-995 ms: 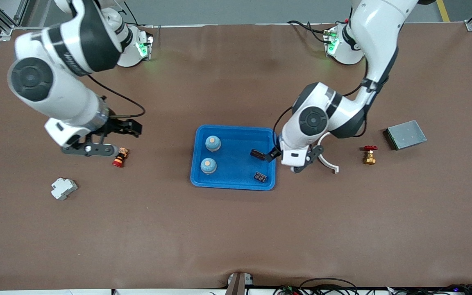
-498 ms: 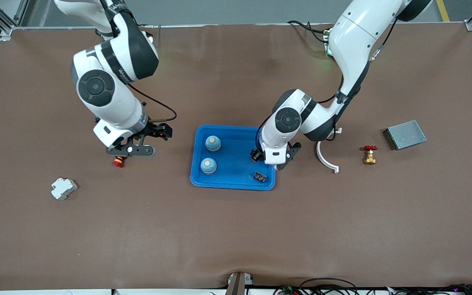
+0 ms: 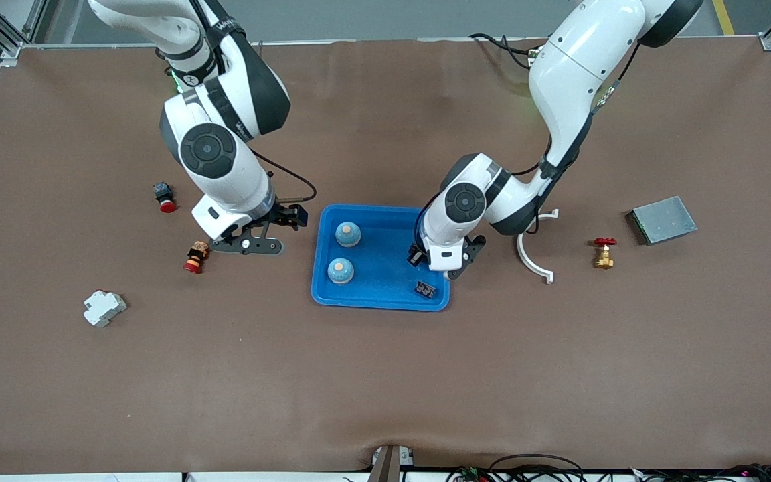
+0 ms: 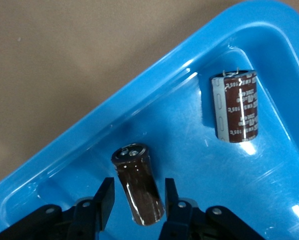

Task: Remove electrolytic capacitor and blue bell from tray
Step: 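Lift the capacitor with the left gripper while the right gripper lowers to a bell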

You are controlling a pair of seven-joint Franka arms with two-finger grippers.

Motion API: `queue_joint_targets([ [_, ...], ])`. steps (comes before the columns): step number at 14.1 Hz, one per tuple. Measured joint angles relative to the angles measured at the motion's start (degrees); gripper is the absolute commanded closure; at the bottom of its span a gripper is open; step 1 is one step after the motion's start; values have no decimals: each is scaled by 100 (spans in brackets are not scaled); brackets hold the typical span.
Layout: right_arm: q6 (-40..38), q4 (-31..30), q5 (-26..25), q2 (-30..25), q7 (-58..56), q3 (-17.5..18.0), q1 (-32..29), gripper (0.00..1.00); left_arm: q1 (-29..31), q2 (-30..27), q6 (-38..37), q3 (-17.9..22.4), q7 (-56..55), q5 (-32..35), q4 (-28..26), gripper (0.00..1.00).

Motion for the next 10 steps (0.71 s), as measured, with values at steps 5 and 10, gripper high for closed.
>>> queue_joint_targets([
  [5, 417, -50, 0, 267, 303, 1, 186, 0, -63, 99, 199, -1, -1, 307, 44, 100],
  [10, 1078, -381, 0, 459, 641, 1, 443, 0, -15, -84, -96, 22, -6, 540, 322, 100],
])
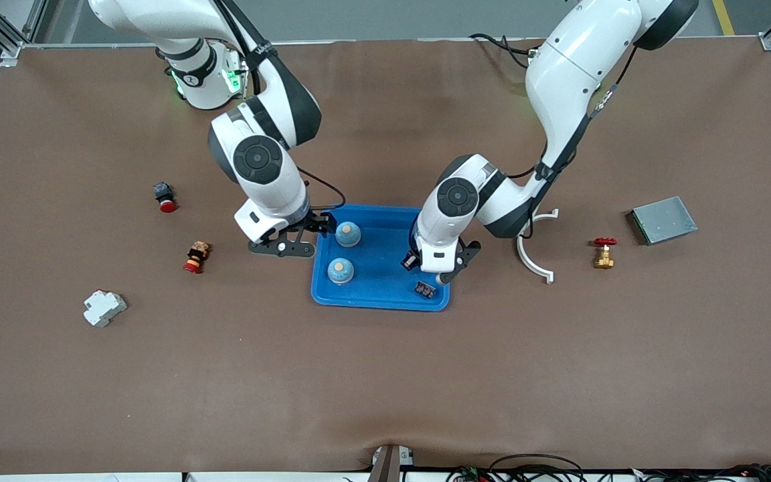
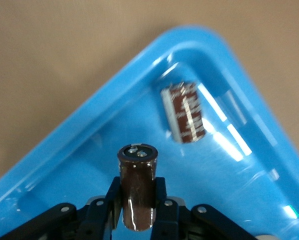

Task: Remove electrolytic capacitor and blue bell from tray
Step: 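Lift the capacitor with the left gripper while the right gripper lowers to a bell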

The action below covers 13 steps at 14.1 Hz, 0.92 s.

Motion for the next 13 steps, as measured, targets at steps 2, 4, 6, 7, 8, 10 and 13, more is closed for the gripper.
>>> queue_joint_targets([
  [2, 88, -12, 1, 71, 22, 0, 57, 0, 171, -345, -408, 11, 38, 30, 58, 100],
  [4, 166, -12, 2, 147, 172, 2, 188, 0, 434, -701, -815, 19, 307, 40, 54, 100],
  [6, 362, -12, 2, 249, 305, 5, 383, 0, 713, -944, -1222, 27, 591, 40, 33, 100],
  [7, 451, -12, 2, 319, 337, 4, 455, 0, 861, -1019, -1418, 31, 744, 41, 28, 100],
  [8, 517, -11, 2, 394, 355, 5, 495, 0, 1023, -1073, -1651, 37, 936, 42, 24, 100],
  [10, 591, 13, 2, 562, 357, -3, 506, 0, 1416, -1135, -2141, 49, 1360, 44, 6, 100],
  [13, 647, 83, 2, 804, 355, -9, 514, 0, 1991, -1147, -2442, 57, 1653, 45, -183, 100],
])
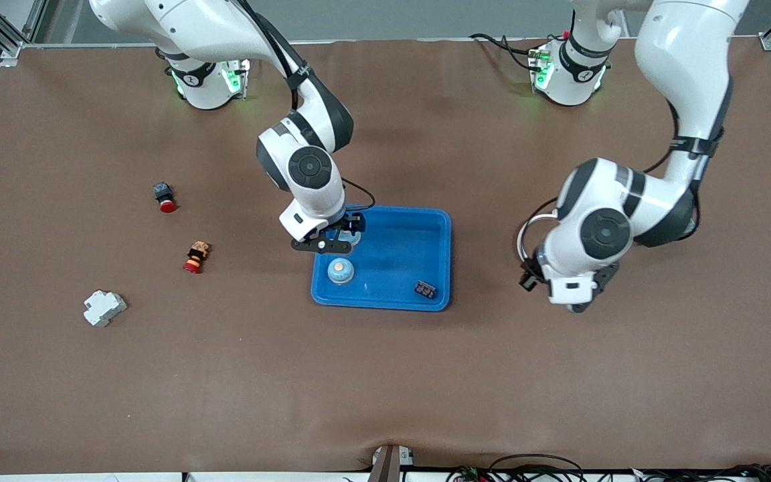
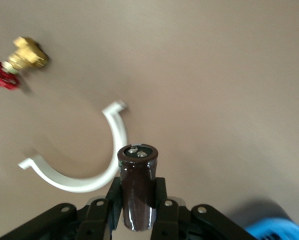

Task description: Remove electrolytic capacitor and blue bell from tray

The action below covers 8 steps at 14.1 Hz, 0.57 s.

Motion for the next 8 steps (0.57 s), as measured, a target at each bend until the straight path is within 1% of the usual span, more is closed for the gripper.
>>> queue_joint_targets([
  [3, 81, 84, 0, 206, 0, 6, 69, 0, 430, 94, -2, 13, 104, 34, -320, 100],
  [5, 136, 104, 0, 290, 0, 7, 144, 0, 625, 244, 5, 14, 203, 48, -416, 100],
  [6, 160, 110, 0, 320, 0, 7, 170, 0, 653, 327, 6, 14, 209, 53, -435, 87],
  [7, 181, 114, 0, 346, 0, 7, 186, 0, 653, 394, 6, 13, 209, 67, -459, 68],
  [8, 200, 115, 0, 367, 0, 7, 194, 0, 655, 438, 5, 13, 209, 79, -485, 39],
])
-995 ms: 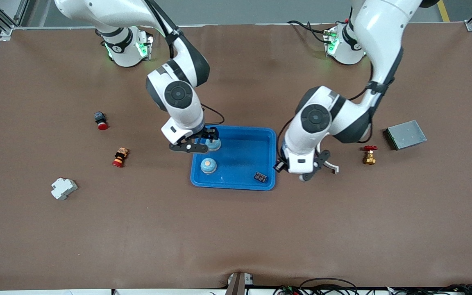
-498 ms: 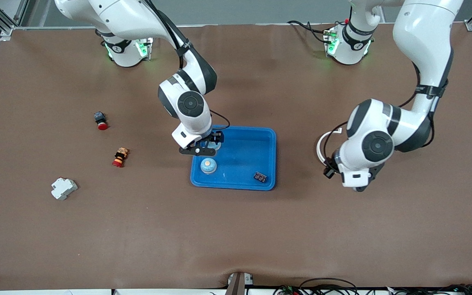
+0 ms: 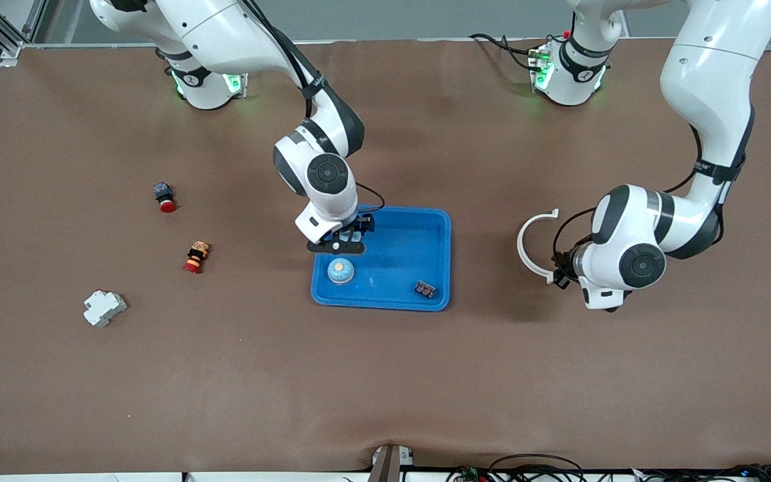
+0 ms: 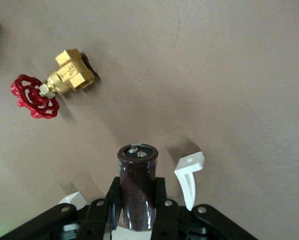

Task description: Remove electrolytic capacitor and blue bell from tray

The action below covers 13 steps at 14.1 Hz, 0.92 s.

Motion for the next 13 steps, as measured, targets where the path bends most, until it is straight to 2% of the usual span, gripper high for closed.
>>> queue_joint_targets([
  [1, 16, 0, 0, 21, 0, 0, 4, 0, 9, 18, -4, 0, 0, 13, -37, 0],
  [9, 140, 34, 0, 216, 0, 1, 56, 0, 29, -174, -276, -3, -3, 23, -1, 0],
  [13, 226, 56, 0, 280, 0, 2, 89, 0, -141, -310, -494, -116, -49, 13, 664, 0],
])
